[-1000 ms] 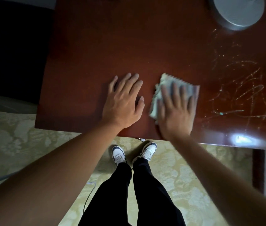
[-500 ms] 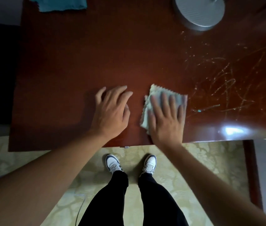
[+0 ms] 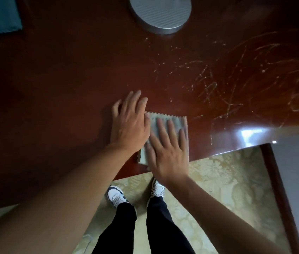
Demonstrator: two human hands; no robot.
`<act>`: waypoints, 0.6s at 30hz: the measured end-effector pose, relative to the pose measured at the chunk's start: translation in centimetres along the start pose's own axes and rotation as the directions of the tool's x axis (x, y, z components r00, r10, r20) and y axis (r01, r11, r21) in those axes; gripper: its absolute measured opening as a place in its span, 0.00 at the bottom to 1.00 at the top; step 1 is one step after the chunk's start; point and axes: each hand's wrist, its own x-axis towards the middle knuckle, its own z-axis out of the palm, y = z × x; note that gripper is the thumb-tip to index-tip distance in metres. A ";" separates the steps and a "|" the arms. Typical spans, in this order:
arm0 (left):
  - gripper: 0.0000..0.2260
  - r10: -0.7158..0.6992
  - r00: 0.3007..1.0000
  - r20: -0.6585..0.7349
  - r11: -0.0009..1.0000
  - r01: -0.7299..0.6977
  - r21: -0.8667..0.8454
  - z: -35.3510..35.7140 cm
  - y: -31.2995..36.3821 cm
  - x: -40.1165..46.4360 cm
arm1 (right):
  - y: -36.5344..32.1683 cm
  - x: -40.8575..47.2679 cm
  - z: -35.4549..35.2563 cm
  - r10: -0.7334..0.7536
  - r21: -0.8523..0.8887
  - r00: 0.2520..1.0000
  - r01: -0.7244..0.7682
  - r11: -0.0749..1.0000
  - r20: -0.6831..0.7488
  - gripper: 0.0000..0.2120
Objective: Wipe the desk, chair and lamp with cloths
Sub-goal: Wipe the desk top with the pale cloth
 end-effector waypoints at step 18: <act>0.23 -0.081 0.994 -0.069 0.992 0.087 0.094 1.9 1.8 0.6 | 9.3 2.2 -1.6 -0.344 -0.005 0.931 0.347 0.938 0.117 0.25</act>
